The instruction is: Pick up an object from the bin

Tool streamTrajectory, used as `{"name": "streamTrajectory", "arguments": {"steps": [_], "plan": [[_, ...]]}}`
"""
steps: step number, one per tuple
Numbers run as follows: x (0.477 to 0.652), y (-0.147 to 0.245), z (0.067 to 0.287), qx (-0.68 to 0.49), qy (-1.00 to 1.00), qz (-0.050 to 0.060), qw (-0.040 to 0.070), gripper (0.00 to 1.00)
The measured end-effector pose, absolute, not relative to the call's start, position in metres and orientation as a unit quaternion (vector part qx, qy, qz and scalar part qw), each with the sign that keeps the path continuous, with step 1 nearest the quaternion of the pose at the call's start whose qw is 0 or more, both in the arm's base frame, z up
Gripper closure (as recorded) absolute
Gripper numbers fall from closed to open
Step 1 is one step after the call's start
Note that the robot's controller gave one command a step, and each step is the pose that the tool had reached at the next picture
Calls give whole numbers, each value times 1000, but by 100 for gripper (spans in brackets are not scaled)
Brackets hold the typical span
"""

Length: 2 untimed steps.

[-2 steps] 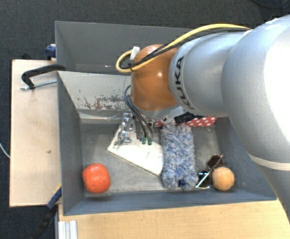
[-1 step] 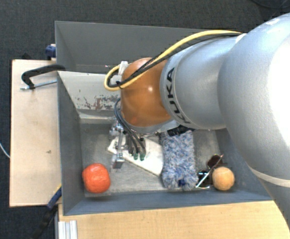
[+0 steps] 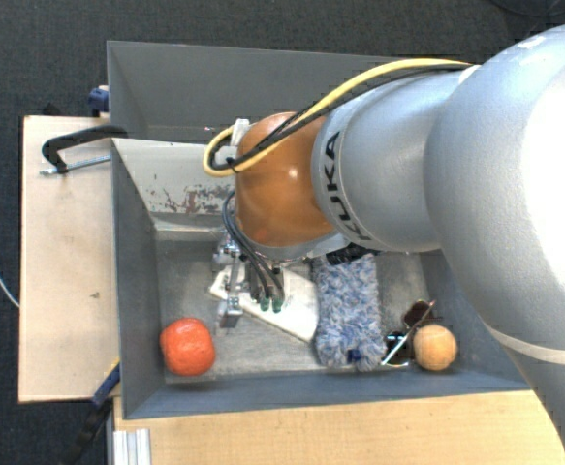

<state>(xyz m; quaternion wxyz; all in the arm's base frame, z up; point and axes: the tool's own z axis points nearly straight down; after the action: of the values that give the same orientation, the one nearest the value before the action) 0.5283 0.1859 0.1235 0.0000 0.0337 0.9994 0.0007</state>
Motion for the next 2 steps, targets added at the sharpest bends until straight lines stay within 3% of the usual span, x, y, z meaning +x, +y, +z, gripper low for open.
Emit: {"name": "streamTrajectory", "arguments": {"steps": [1,2], "plan": [[551,173,118,-10,1000,2,1,0],[579,111,78,-42,999,4,4,100]]}}
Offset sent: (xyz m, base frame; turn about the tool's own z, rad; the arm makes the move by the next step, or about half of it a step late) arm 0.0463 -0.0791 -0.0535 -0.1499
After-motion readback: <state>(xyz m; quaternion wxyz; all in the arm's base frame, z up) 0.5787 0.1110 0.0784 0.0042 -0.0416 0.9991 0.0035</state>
